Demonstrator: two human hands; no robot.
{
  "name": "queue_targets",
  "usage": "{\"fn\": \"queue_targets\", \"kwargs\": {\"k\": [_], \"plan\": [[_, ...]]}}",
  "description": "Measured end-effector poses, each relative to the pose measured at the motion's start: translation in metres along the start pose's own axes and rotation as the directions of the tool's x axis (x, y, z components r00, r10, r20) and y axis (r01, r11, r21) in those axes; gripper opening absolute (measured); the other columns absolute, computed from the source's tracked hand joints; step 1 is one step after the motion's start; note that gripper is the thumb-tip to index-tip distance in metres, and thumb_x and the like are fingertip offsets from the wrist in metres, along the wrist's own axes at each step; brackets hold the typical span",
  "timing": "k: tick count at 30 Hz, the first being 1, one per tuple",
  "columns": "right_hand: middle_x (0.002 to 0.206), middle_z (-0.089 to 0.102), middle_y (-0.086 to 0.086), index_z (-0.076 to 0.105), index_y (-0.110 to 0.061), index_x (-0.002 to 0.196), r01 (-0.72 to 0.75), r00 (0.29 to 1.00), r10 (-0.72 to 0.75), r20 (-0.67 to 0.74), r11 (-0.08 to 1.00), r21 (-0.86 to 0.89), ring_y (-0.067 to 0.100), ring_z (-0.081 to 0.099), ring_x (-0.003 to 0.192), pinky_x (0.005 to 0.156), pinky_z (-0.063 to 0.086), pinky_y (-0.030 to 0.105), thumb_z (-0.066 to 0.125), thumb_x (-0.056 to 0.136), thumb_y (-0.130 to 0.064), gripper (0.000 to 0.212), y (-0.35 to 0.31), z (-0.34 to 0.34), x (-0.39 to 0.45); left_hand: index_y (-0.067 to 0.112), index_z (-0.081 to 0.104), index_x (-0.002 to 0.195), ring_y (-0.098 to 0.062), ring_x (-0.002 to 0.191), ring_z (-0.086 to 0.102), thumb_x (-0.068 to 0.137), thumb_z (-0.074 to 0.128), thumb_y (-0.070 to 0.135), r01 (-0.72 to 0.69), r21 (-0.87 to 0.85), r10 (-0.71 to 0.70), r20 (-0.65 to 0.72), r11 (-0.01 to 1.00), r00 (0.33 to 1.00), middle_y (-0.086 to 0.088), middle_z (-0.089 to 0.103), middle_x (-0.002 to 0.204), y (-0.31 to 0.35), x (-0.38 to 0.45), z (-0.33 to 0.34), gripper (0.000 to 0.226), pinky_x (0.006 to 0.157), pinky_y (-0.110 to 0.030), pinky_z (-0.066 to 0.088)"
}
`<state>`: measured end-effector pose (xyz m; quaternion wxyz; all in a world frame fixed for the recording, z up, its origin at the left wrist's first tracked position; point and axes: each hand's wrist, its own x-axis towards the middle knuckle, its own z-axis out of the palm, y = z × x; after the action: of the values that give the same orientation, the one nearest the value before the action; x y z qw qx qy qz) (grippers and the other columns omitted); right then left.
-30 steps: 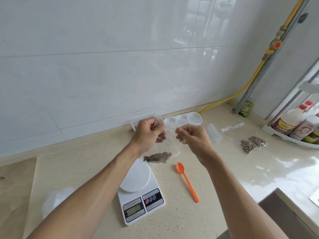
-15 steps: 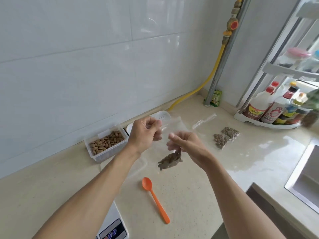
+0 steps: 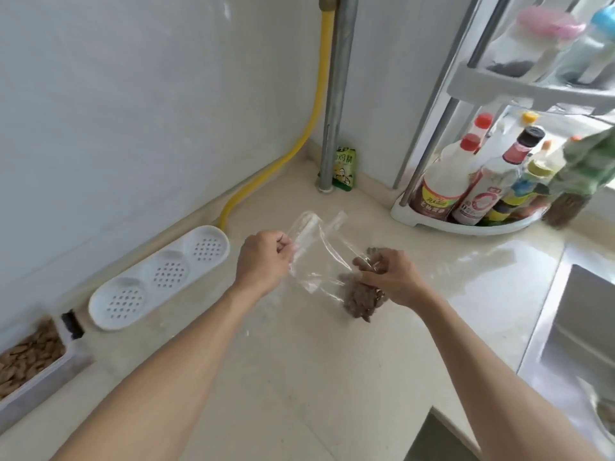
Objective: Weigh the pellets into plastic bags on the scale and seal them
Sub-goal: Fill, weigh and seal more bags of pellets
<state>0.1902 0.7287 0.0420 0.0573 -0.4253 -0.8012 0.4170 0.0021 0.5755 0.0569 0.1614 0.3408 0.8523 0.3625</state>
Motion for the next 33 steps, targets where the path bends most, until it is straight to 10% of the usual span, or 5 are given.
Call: {"fn": "queue_targets", "kwargs": {"k": [7,12,16,21,33], "plan": [[0.095,0.067,0.008,0.063,-0.017,0.095,-0.035,0.997,0.030,-0.066,0.996,-0.081,0.025,0.063,0.086,0.072,0.056,0.040,0.079,0.080,-0.022,0.022,0.032,-0.026,0.078,0.001,0.065,0.070,-0.022,0.064,0.068,0.081,0.070,0.023,0.045,-0.009,-0.045,0.014,0.999,0.999,-0.003,0.068,0.065,0.015,0.081,0.059,0.025,0.060,-0.040,0.057],[0.103,0.069,0.012,0.062,-0.013,0.116,-0.091,0.991,0.074,-0.110,0.983,-0.160,0.023,0.061,0.082,0.069,0.054,0.036,0.075,0.085,-0.027,0.036,0.049,-0.021,0.094,0.026,0.040,0.053,-0.021,0.082,0.069,0.081,0.072,0.010,0.017,0.039,-0.020,0.072,0.999,0.997,-0.002,0.069,0.078,0.005,0.099,0.087,0.046,0.068,-0.035,0.053],[0.103,0.072,0.012,0.061,-0.012,0.121,-0.118,0.986,0.086,-0.144,0.967,-0.228,0.024,0.060,0.081,0.070,0.051,0.033,0.072,0.087,-0.036,0.042,0.054,-0.017,0.094,0.015,0.066,0.085,-0.015,0.077,0.063,0.082,0.073,0.014,0.029,0.027,-0.030,0.054,0.999,0.998,0.008,0.061,0.070,0.000,0.108,0.097,0.007,0.063,-0.019,0.043],[0.127,0.059,0.012,0.057,-0.012,0.130,-0.114,0.983,0.050,-0.177,0.922,-0.371,0.032,0.048,0.119,0.094,0.041,0.044,0.065,0.090,-0.039,0.048,0.046,-0.013,0.090,0.013,0.064,0.113,-0.015,0.086,0.063,0.086,0.071,0.025,0.009,0.048,-0.011,0.048,0.999,0.999,0.002,0.064,0.100,-0.001,0.102,0.089,0.031,0.078,-0.030,0.052],[0.115,0.066,0.009,0.065,-0.011,0.118,0.312,0.950,-0.304,0.071,0.917,-0.250,0.030,0.057,0.110,0.088,0.049,0.041,0.060,0.092,-0.037,0.037,-0.062,0.098,0.043,0.014,0.051,0.134,-0.022,0.123,0.047,0.089,0.062,0.026,0.129,0.289,-0.122,-0.042,0.949,0.992,-0.005,0.054,0.130,-0.072,0.003,-0.017,0.048,0.098,-0.031,0.038]]}}
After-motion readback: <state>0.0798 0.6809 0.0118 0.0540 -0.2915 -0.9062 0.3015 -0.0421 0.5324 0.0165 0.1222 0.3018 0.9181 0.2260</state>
